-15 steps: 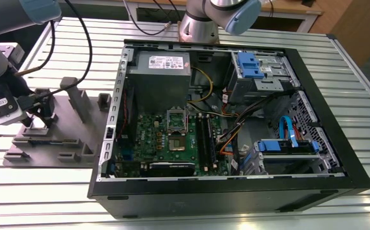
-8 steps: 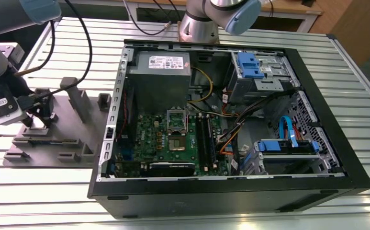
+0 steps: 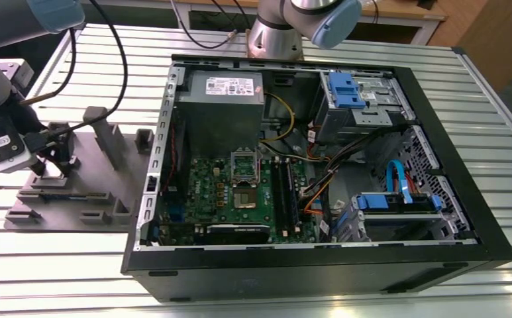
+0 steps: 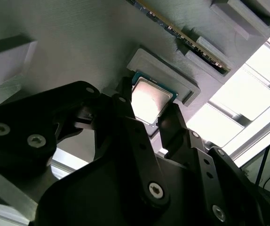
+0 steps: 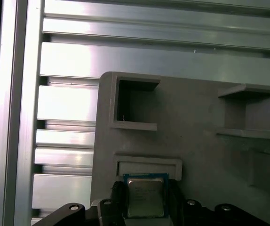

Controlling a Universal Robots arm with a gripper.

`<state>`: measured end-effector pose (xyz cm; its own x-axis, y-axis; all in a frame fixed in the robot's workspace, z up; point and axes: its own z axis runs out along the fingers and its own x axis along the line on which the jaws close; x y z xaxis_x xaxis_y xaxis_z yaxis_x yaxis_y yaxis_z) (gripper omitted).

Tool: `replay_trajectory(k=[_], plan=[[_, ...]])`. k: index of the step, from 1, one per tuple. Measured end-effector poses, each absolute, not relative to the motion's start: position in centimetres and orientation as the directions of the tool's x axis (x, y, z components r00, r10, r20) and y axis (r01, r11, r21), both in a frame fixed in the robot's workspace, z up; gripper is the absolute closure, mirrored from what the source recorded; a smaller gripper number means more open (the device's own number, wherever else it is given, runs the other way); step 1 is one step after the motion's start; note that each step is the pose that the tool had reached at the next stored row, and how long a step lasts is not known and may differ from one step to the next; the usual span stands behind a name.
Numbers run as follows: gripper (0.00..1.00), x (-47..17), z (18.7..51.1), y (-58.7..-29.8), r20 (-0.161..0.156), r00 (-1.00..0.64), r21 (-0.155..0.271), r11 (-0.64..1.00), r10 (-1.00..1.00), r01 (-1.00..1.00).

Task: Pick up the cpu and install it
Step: 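Pick up the cpu and move it towards the insertion slot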

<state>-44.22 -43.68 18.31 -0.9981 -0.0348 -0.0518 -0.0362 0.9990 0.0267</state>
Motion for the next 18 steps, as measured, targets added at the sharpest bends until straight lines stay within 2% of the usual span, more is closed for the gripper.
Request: replay_trajectory(k=[18], plan=[[0.53,-44.2,21.3,-43.7,-0.052,-0.998,0.027,0.999,-0.034,-0.036]])
